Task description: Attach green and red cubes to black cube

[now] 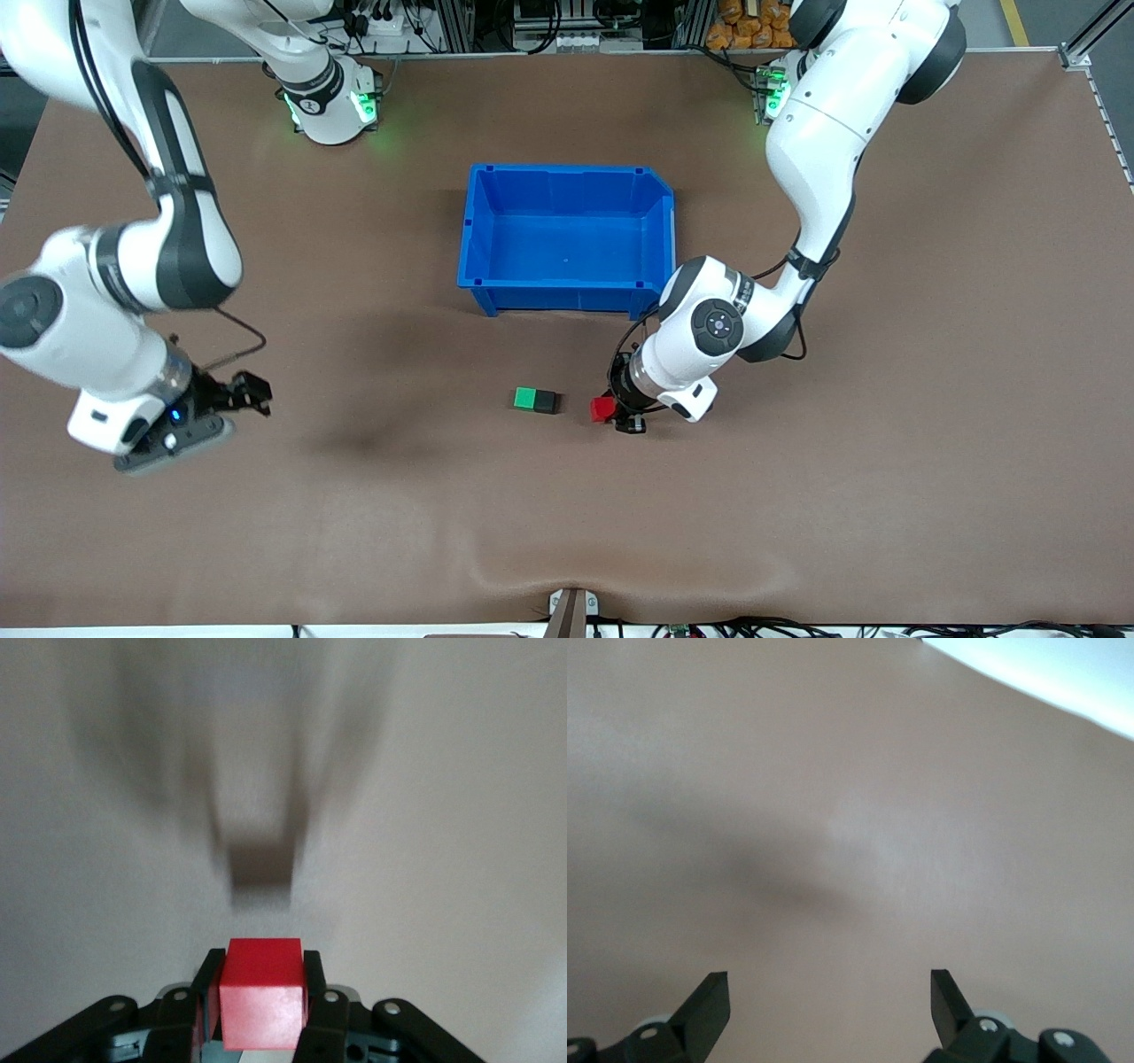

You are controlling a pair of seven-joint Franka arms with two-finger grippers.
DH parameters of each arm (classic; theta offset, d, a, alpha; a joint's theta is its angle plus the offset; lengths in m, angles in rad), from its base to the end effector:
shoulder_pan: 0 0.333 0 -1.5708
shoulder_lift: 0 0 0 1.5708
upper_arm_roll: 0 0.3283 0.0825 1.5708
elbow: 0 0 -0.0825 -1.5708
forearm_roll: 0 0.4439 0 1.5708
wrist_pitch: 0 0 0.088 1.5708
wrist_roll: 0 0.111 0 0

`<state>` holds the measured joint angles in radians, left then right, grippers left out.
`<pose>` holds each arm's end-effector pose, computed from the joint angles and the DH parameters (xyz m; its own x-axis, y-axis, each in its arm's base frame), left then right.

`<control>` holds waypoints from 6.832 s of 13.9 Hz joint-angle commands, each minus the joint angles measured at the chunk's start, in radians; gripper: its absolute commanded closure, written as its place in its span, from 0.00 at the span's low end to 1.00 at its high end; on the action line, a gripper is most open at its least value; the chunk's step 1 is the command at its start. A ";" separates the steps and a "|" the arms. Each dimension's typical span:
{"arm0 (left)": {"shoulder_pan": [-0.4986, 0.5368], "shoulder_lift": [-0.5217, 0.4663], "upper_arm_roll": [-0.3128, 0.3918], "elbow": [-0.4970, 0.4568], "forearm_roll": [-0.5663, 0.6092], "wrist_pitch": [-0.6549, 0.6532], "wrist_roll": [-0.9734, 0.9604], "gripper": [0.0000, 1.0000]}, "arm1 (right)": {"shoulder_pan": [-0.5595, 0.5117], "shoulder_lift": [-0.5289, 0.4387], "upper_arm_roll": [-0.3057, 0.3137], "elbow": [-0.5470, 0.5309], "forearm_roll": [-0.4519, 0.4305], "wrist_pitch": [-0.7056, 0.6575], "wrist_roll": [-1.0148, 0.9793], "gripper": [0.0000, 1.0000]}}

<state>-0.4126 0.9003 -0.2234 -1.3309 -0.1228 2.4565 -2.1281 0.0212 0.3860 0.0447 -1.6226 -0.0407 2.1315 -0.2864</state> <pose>0.6862 -0.4535 0.1890 -0.0983 0.9355 -0.3393 0.9924 0.1177 0.0369 0.7367 0.0432 0.3935 0.9262 0.3598 0.1122 0.3559 -0.9330 0.0539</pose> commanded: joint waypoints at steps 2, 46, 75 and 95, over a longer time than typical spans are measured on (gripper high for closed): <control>-0.045 0.058 0.010 0.076 -0.021 0.012 -0.016 1.00 | 0.003 -0.278 -0.005 -0.266 -0.011 -0.077 0.118 0.00; 0.070 -0.513 0.078 0.040 0.138 -0.842 0.873 0.00 | -0.142 -0.521 -0.006 -0.057 0.087 -0.680 0.291 0.00; 0.391 -1.002 0.172 -0.249 0.167 -0.984 2.070 0.00 | -0.060 -0.495 -0.092 -0.037 0.048 -0.653 0.288 0.00; 0.391 -0.989 0.162 -0.225 0.169 -1.028 2.058 0.00 | -0.061 -0.377 -0.091 0.129 0.056 -0.650 0.285 0.00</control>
<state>-0.0235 -0.0990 -0.0574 -1.5770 0.0272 1.4518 -0.0742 -0.0474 0.0018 -0.0435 -1.5160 0.0193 1.5001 -0.0084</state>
